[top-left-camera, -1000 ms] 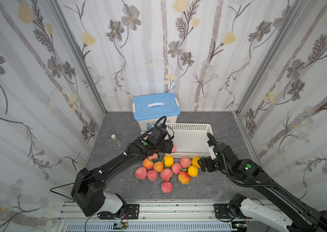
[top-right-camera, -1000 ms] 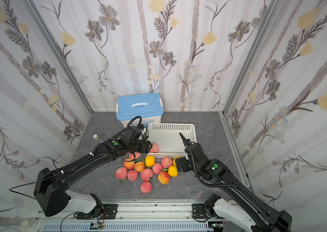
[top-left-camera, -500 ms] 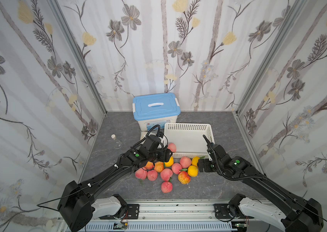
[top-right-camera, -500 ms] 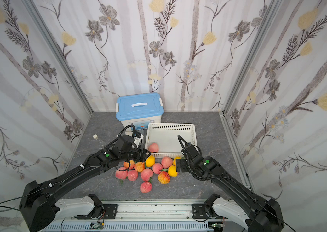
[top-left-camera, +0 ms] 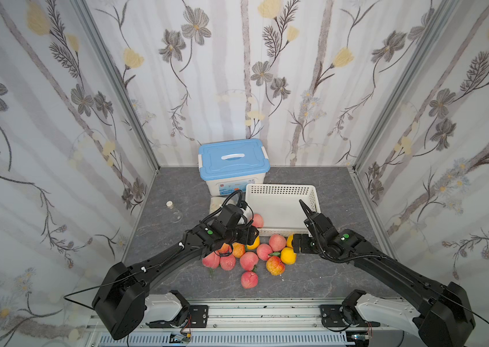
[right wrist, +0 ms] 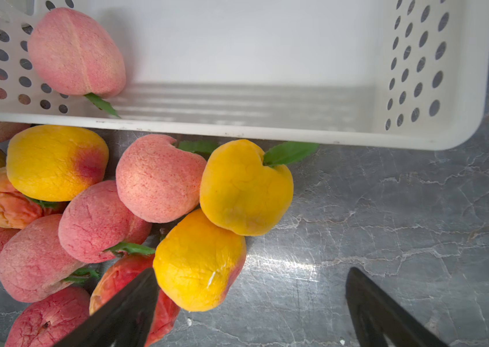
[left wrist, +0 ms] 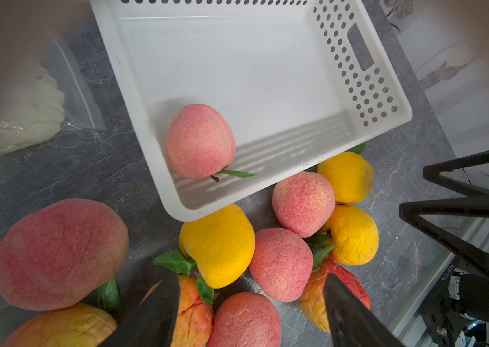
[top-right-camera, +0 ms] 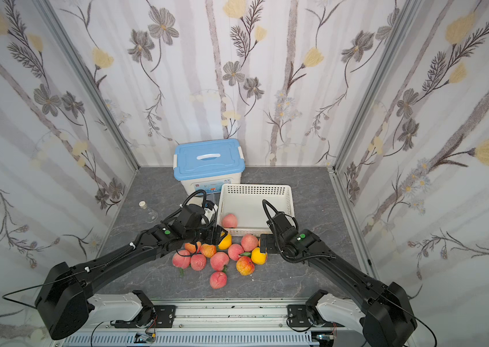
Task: Put the peaches into the basket
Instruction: Pick up the peach from the center of the board.
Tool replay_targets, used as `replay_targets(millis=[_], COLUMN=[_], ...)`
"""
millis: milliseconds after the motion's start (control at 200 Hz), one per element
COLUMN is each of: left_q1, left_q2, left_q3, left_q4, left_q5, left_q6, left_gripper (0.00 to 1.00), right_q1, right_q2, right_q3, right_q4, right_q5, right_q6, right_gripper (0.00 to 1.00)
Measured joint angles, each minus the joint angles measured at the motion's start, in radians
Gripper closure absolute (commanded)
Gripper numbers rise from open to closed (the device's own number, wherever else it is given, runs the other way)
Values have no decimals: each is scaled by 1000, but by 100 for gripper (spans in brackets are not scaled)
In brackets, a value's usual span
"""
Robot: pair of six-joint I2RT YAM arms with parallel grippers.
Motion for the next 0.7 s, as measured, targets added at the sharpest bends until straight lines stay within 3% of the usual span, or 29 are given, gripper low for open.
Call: replay_targets(millis=[699], left_q1=[0], left_q2=[11], left_q3=[18], left_q4=[0], left_q5=[14], left_q6=[12], left_gripper=[22], right_q1=[-82], right_q2=[140], right_q3=[-72], right_q4=[222], right_q5=[-51], right_q6=[71], right_gripper=[12])
